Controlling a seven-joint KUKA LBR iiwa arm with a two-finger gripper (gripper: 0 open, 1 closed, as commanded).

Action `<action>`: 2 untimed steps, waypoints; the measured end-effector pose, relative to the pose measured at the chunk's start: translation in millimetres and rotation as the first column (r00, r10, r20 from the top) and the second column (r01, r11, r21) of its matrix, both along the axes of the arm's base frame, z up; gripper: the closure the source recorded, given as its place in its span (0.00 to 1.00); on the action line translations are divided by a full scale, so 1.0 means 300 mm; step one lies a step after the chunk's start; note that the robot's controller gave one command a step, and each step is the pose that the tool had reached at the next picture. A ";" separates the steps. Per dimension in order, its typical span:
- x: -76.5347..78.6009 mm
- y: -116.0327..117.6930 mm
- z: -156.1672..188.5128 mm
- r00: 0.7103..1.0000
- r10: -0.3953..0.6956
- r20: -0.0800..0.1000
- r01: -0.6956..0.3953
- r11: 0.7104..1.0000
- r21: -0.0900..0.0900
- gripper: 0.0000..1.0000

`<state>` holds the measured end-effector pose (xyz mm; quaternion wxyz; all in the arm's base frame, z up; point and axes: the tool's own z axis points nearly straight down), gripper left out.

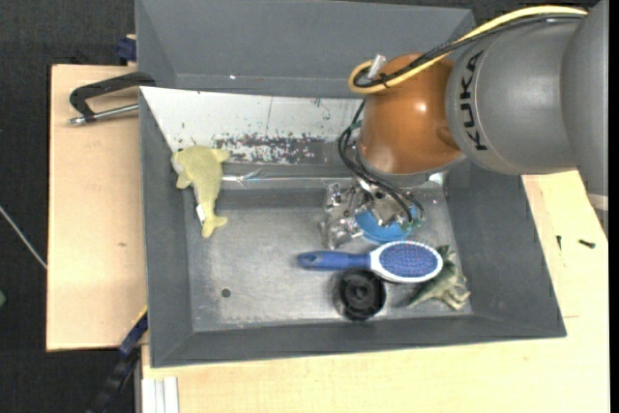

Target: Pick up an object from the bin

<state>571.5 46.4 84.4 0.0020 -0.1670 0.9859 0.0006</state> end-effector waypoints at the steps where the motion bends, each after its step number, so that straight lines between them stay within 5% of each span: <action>1: 0.001 -0.001 0.001 1.000 -0.001 0.001 0.001 1.000 0.000 0.00; 2: -0.235 -0.201 0.077 0.994 0.106 0.006 -0.106 0.994 -0.003 0.00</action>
Offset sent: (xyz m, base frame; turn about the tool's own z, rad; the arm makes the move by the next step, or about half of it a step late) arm 0.0000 0.0000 0.0000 0.0000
